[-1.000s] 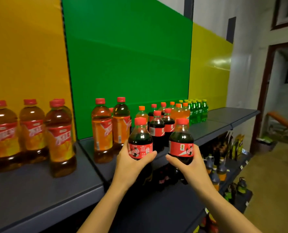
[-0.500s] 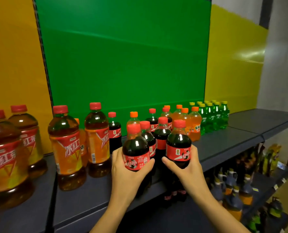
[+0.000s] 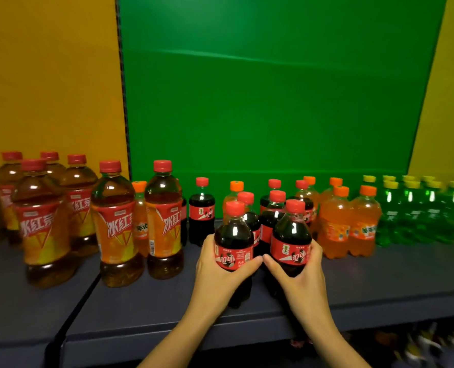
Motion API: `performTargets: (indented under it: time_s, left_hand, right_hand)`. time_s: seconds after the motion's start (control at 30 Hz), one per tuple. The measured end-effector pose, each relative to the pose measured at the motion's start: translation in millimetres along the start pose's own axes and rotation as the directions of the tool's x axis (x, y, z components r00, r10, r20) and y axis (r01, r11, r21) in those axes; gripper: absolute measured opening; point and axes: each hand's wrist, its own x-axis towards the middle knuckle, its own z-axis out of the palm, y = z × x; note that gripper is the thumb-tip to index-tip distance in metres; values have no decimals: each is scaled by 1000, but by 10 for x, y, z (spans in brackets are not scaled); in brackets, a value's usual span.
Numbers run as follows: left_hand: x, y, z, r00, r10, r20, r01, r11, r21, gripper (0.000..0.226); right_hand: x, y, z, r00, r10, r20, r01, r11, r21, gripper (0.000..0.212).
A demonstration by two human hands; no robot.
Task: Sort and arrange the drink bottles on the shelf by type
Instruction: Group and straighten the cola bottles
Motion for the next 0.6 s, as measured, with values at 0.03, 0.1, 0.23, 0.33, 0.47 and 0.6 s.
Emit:
performTargets:
  time_s: [0.03,0.1,0.23,0.33,0.47,0.6]
  left_hand:
    - [31,-16,31,1000,-3,-4,3,1000,7,72]
    - [80,-43,82,1000,-7,-11,7,1000,19,73]
    - [160,-69,156,1000,-11,-23,13,998,68,66]
    - [208,-104,186,1000,-16,-24,19,994,104,68]
    - [262,-159,215,999,-26,-44,34,982,187,68]
    - [231,-119,207,998,-22,-58,35,974,223,73]
  right_hand:
    - [39,33,8,1000,-1,9,1,1000,2,74]
    - [106,75,23,1000,-9,23,8,1000,9,74]
    - [200,148,47,996,-4,88,1,999,38,75]
    - [224,199,46,994,9,113,-15,999,48,75]
    - [223,201,46,996,2,90,-6,999,48,79]
    - [197,183,50,998,-47,43,46,998,39,82]
